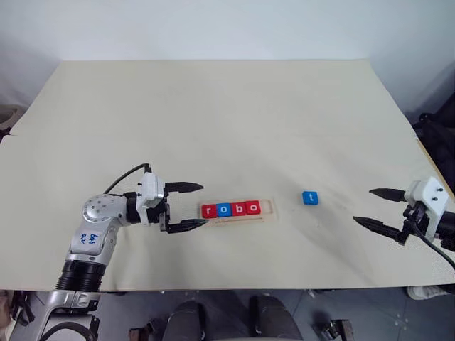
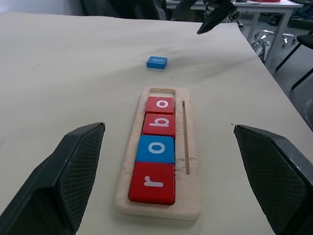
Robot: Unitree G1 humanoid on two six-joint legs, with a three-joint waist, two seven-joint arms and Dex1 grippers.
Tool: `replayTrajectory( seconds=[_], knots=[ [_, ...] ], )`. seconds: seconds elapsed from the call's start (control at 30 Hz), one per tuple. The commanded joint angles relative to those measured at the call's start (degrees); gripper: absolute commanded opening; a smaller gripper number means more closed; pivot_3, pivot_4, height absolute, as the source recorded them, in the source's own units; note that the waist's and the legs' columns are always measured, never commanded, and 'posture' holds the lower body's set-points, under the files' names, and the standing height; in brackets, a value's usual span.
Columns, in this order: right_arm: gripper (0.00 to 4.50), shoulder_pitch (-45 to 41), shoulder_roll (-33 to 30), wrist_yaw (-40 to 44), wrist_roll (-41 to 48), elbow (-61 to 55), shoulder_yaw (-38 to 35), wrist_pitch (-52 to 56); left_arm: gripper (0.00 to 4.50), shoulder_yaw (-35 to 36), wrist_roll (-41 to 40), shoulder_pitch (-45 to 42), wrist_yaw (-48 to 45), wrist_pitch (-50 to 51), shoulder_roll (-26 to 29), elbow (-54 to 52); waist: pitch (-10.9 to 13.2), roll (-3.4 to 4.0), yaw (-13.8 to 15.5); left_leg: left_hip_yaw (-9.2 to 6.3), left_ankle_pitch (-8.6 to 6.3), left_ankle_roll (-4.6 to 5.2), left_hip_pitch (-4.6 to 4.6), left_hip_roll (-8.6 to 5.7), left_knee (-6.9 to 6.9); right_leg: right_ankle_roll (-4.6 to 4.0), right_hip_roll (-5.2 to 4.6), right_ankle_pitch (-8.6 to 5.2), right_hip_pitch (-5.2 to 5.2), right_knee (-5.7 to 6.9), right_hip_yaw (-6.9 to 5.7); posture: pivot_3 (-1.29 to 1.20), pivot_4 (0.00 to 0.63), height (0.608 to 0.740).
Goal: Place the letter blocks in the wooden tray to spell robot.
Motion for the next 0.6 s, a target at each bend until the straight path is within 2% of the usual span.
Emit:
replayTrajectory(
  seconds=[0.03, 0.27, 0.43, 0.6],
  knots=[
    [4.47, -6.0, -2.6, 4.6, -1.0, 3.8, 4.5, -0.6, 4.5, 1.8, 0.5, -0.2, 1.3, -1.0, 0.6, -0.9, 0.0, 0.01, 0.0, 0.01, 0.0, 0.0, 0.0, 0.0, 0.01, 0.0, -0.02, 0.0, 0.01, 0.0, 0.01, 0.0, 0.15, 0.74],
    [4.47, -27.6, 1.2, 8.9, -7.5, 17.9, 18.0, -2.5, 4.5, 1.6, 0.8, 0.7, 1.2, -1.1, 1.0, -2.7, 0.0, 0.04, -0.9, 0.05, 0.04, -0.06, 0.02, 0.02, 0.04, -0.03, -0.03, -0.02, -0.06, 0.11, 0.01, 0.0, 0.15, 0.74],
    [4.47, -36.2, 5.7, 10.7, -11.5, 29.0, 23.3, -6.2, 4.5, 0.8, 0.0, 1.5, 1.1, -0.1, 0.4, -5.2, 0.0, 0.04, -0.7, 0.08, 0.04, -0.07, -0.02, 0.04, 0.05, -0.05, -0.06, -0.03, -0.07, 0.1, -0.03, 0.0, 0.15, 0.74],
    [4.47, -40.5, 8.7, 12.0, -14.2, 36.2, 25.9, -10.4, 4.5, 0.8, -0.3, 2.6, 1.7, 0.9, 0.2, -7.4, 0.0, 0.06, -0.8, 0.1, 0.04, -0.07, -0.04, 0.02, 0.06, -0.04, -0.12, -0.02, -0.08, 0.12, -0.03, 0.0, 0.15, 0.74]
  ],
)
